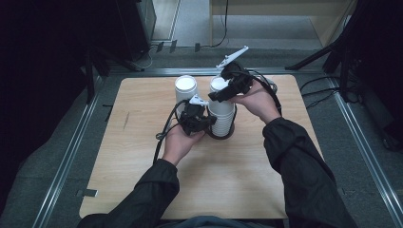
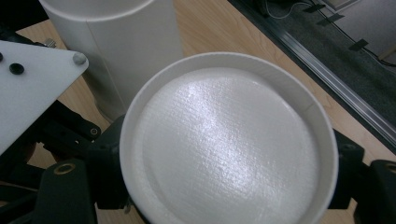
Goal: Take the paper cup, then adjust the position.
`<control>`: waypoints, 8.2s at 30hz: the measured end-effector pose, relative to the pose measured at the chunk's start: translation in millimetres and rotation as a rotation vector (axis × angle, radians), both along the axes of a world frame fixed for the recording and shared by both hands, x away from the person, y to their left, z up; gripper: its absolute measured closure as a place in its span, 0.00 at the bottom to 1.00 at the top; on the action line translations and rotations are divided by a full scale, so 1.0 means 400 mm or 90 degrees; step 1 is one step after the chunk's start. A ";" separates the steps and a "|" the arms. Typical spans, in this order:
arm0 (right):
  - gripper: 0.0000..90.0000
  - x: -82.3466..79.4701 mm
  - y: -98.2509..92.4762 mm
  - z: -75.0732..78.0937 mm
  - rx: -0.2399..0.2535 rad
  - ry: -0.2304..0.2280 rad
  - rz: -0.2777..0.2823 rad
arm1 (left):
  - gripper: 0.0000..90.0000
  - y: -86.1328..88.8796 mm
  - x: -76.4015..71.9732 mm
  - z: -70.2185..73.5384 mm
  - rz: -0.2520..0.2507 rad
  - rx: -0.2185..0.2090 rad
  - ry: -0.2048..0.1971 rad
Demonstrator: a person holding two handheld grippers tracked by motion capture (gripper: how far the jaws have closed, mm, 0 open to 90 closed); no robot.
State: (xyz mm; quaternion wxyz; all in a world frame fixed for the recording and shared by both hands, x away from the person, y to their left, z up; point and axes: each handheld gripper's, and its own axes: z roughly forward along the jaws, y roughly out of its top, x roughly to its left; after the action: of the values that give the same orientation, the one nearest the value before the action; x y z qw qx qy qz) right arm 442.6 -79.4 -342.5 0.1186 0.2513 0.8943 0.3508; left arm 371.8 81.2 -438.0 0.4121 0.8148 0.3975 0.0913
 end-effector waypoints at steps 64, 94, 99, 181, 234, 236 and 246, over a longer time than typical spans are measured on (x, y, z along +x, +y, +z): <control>0.26 -0.246 -0.244 0.102 0.074 -0.013 0.081 | 0.43 0.075 -0.070 0.031 -0.178 -0.028 -0.002; 0.26 -0.263 -0.251 -0.128 0.099 0.032 0.109 | 0.47 0.115 -0.126 -0.046 -0.217 -0.020 0.009; 0.26 -0.256 -0.250 -0.191 0.114 0.054 0.109 | 0.45 0.131 -0.124 -0.065 -0.203 -0.023 0.007; 0.13 -0.309 -0.163 -0.205 0.252 0.067 0.179 | 0.17 0.037 -0.127 -0.068 -0.363 -0.069 -0.030; 0.17 -0.290 -0.197 -0.302 0.142 0.089 0.198 | 0.23 0.014 -0.100 -0.088 -0.444 0.240 0.076; 0.17 -0.290 -0.187 -0.306 0.139 0.096 0.201 | 0.22 0.006 -0.105 -0.091 -0.442 0.243 0.087; 0.20 -0.300 -0.136 -0.314 0.116 0.103 0.267 | 0.22 -0.009 -0.121 -0.097 -0.478 0.234 0.105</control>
State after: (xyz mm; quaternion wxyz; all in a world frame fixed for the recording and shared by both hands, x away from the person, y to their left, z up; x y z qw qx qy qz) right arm 322.8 -133.8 -468.2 -0.0518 0.0973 0.8982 0.4256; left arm 323.5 77.8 -476.8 0.2316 0.9674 0.0820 -0.0611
